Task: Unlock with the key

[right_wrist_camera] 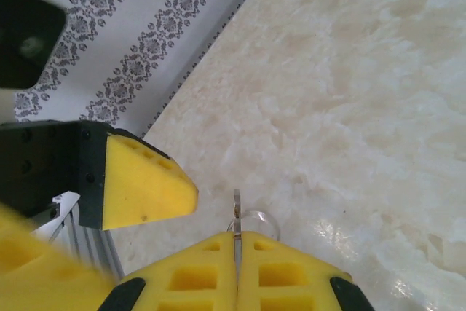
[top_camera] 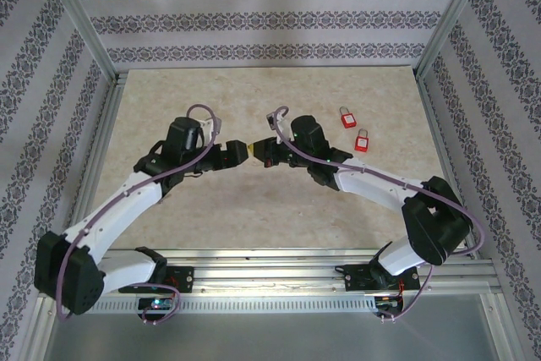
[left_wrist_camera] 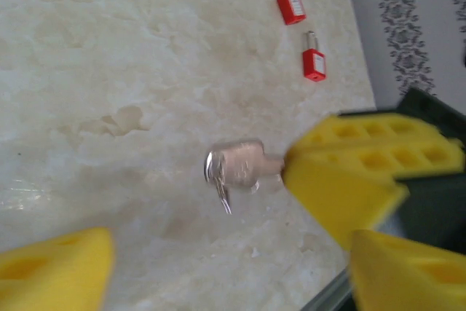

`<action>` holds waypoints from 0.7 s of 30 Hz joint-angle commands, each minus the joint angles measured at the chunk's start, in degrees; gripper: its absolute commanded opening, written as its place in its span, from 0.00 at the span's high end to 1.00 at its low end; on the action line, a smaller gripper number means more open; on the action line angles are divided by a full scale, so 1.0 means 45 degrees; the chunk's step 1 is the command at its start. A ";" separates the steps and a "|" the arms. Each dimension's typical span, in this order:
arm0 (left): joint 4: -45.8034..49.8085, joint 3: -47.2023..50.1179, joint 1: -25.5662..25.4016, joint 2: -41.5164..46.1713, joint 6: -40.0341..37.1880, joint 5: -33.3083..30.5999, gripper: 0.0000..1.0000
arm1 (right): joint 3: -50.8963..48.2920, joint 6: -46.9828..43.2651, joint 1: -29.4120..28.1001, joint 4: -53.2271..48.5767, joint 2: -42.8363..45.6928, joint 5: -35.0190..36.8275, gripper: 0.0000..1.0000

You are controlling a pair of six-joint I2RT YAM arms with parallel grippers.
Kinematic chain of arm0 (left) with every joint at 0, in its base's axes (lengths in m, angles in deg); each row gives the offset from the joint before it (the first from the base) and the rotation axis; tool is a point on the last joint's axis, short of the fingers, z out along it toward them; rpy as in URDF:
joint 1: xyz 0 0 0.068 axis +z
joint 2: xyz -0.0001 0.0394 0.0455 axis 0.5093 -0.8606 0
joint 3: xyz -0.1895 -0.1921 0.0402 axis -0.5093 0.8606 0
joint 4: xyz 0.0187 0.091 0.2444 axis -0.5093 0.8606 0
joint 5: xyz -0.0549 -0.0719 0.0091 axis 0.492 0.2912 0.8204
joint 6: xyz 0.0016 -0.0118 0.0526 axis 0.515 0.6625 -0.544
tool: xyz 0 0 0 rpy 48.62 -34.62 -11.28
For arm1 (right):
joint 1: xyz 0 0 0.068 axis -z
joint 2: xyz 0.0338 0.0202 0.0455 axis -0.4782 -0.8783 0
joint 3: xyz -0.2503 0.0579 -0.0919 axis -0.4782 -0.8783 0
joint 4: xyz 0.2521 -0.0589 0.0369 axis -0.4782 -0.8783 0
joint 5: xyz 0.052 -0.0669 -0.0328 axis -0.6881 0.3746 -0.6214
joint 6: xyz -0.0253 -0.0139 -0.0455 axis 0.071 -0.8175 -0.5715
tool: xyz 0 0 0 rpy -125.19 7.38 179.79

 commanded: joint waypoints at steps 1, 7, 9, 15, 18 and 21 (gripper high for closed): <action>-0.2735 0.1178 0.0472 0.1036 0.0378 0.1428 0.00 | 0.0011 0.0059 0.0438 -0.0154 0.0978 -0.0637 1.00; -1.0022 0.3068 0.0746 0.0476 0.3456 0.3069 0.00 | -0.0153 0.1136 0.1456 0.0034 0.1953 -0.1764 1.00; -1.1844 0.3329 0.0741 -0.0075 0.4344 0.3160 0.00 | -0.0068 0.1384 0.1550 0.0108 0.2142 -0.2073 1.00; -1.5217 0.3306 0.0333 -0.1281 0.5928 0.3163 0.04 | 0.0101 0.1904 0.1626 0.0227 0.2305 -0.2374 1.00; -1.5594 0.3305 0.0082 -0.1474 0.5970 0.2925 0.07 | 0.0095 0.2285 0.1627 0.0541 0.2218 -0.2560 1.00; -1.5695 0.3164 -0.0302 -0.1792 0.5895 0.2818 0.12 | 0.0025 0.2585 0.1627 0.0916 0.2156 -0.2620 1.00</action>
